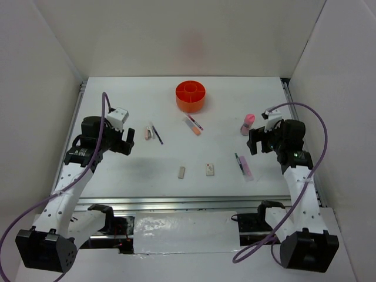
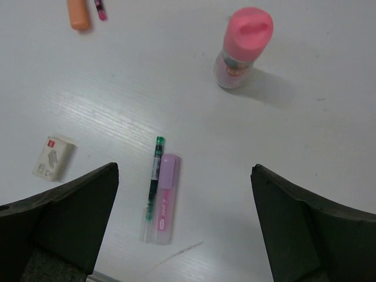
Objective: Sort the stationery into containers
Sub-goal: Grab a piece of stationery with the right arm
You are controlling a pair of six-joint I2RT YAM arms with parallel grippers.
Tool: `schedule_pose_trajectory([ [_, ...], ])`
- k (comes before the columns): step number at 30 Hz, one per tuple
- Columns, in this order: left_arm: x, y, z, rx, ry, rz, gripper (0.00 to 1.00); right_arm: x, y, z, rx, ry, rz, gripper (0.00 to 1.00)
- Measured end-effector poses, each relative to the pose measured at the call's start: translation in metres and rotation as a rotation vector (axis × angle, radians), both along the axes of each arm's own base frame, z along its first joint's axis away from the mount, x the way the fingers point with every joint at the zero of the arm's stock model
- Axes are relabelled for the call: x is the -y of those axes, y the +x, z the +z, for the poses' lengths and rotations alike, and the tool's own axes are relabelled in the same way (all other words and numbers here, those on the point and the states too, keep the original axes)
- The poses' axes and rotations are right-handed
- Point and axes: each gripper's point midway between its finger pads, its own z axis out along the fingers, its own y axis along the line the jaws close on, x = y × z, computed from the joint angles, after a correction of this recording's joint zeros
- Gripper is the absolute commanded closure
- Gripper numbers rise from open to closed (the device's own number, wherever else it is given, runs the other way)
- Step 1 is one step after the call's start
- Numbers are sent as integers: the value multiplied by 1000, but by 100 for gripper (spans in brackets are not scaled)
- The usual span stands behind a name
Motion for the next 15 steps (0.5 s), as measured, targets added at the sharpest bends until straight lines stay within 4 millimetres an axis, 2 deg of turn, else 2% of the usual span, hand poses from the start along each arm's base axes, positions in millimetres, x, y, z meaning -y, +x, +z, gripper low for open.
schedule_pose_trajectory([
  [9, 11, 2, -3, -26, -33, -50, 1, -7, 50, 10, -52, 97, 28, 0],
  [15, 15, 5, -9, -53, -43, -67, 1, -8, 89, -5, -105, 150, 29, 1],
])
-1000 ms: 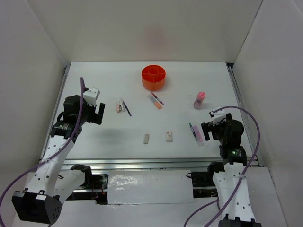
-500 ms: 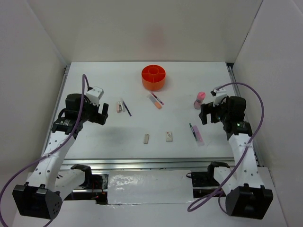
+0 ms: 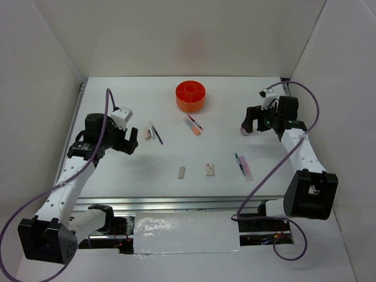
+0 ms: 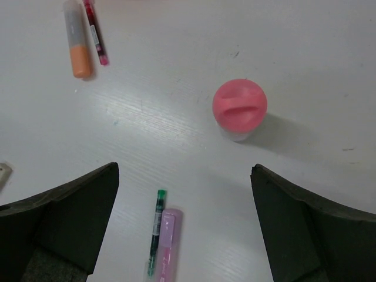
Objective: Sort the stationery into containers
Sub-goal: Grab a piece of stationery with the right arm
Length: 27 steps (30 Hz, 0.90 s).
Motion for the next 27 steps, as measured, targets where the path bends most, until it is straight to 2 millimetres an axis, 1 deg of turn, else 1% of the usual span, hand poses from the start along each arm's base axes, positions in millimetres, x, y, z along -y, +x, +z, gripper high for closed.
schedule_pose_trajectory([
  [4, 1, 2, 0, -3, -2, -5, 1, 0, 10, -13, -27, 23, -13, 1],
  [11, 1, 3, -4, -18, -2, -7, 1, 7, 28, -13, 17, 7, -36, 1],
  [14, 2, 4, -8, -31, -1, -7, 1, 10, 36, -17, 30, -3, -46, 1],
  [16, 2, 4, -10, -39, 0, -7, 1, 12, 41, -23, 27, -7, -51, 2],
  [22, 3, 5, -15, -55, -2, -13, 1, 14, 49, -42, 2, -12, -50, 4],
  [27, 4, 5, -17, -65, -4, -17, 1, 15, 53, -50, 5, -27, -39, 6],
])
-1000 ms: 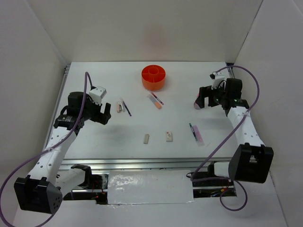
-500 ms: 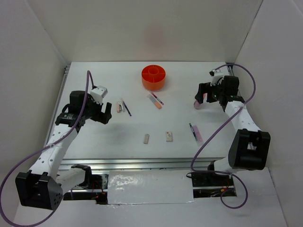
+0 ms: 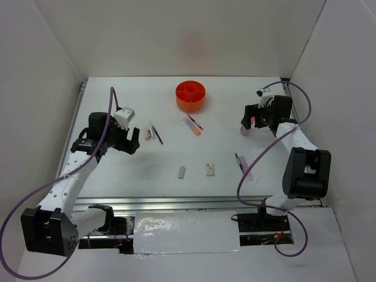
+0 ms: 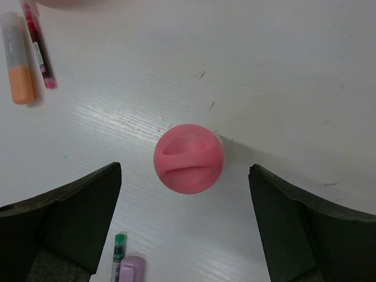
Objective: Sort the stationery into containers
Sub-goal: Grab a piece of stationery with the right arm
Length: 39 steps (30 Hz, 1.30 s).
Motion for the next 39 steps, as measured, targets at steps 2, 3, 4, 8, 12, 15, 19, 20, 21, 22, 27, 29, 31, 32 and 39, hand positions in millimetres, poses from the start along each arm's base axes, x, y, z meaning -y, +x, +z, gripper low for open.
schedule_pose_trajectory([
  [2, 1, 0, 0, 1, -3, -3, 1, 1, 2, -2, 6, -6, 4, 8],
  [3, 1, 0, 0, 2, -5, -6, 1, 1, 3, -2, 10, -8, 4, 10],
  [4, 2, 1, 0, 3, -7, -8, 1, 1, 4, -2, 11, -9, 6, 12],
  [8, 3, 1, -3, -9, -11, -16, 1, 1, 8, -8, 11, -9, 6, 20],
  [12, 4, 2, -7, -24, -11, -18, 1, 2, 11, -19, -18, -4, 5, 28],
  [15, 4, 2, -7, -25, -13, -19, 1, 2, 11, -24, -31, 0, 4, 36],
  [19, 4, 2, -7, -25, -13, -20, 1, 2, 12, -22, -26, 1, 4, 48],
  [20, 4, 2, -7, -25, -13, -20, 1, 2, 12, -22, -24, -2, 5, 49],
  [21, 4, 2, -7, -25, -13, -20, 1, 2, 13, -21, -23, 0, 4, 51],
  [22, 4, 2, -7, -26, -12, -20, 1, 2, 13, -21, -23, 1, 5, 55],
  [27, 5, 2, -8, -26, -13, -21, 1, -1, 13, -17, -29, 7, 16, 63],
  [29, 5, 1, -8, -27, -15, -23, 1, -4, 15, -10, -25, 9, 24, 66],
  [31, 5, 1, -7, -27, -17, -24, 1, -9, 19, 3, -11, 8, 37, 67],
  [32, 6, 1, -7, -27, -18, -25, 1, -13, 22, 13, 0, 7, 48, 68],
  [39, 6, 3, -8, -25, -21, -27, 1, -88, 65, 150, 250, 1, 199, 69],
])
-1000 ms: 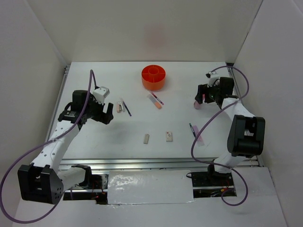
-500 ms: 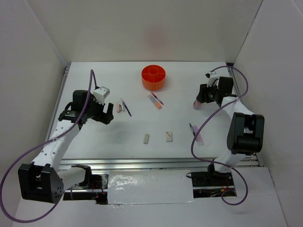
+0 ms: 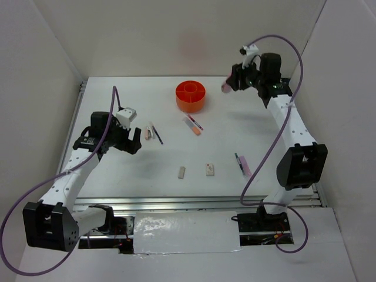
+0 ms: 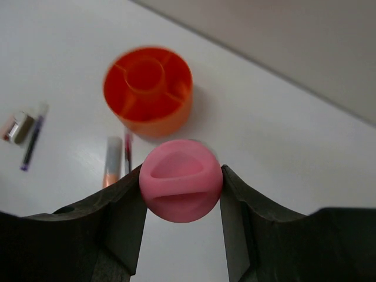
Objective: Sort the stationery into containers
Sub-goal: Grab a piece of stationery with the right arm, then place the stationery into the container
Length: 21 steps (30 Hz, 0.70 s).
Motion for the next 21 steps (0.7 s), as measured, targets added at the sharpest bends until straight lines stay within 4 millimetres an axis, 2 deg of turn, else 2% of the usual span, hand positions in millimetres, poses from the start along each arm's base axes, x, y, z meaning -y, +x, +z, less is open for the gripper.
schedule_pose_trajectory([
  [2, 0, 0, -2, -7, 1, 1, 1, -29, 11, 43, 83, 18, 48, 70],
  [4, 0, 1, -3, -10, 2, 2, 1, -53, 23, 76, 158, 37, 83, 70],
  [6, 0, 1, -3, -10, 2, 4, 1, -79, 28, 87, 192, 43, 113, 71],
  [8, 0, 2, -1, -7, 1, 4, 1, -100, 32, 82, 185, 39, 134, 71],
  [10, 0, 3, 1, -2, 0, 5, 1, -120, 39, 68, 164, 33, 148, 73],
  [14, 1, 10, 3, -1, -6, 2, 1, -152, 54, 28, 105, 15, 158, 74],
  [17, 2, 14, 1, -9, -8, 1, 1, -164, 66, 1, 71, -2, 150, 74],
  [21, 3, 16, -2, -19, -12, -2, 1, -167, 80, -16, 60, -15, 131, 74],
])
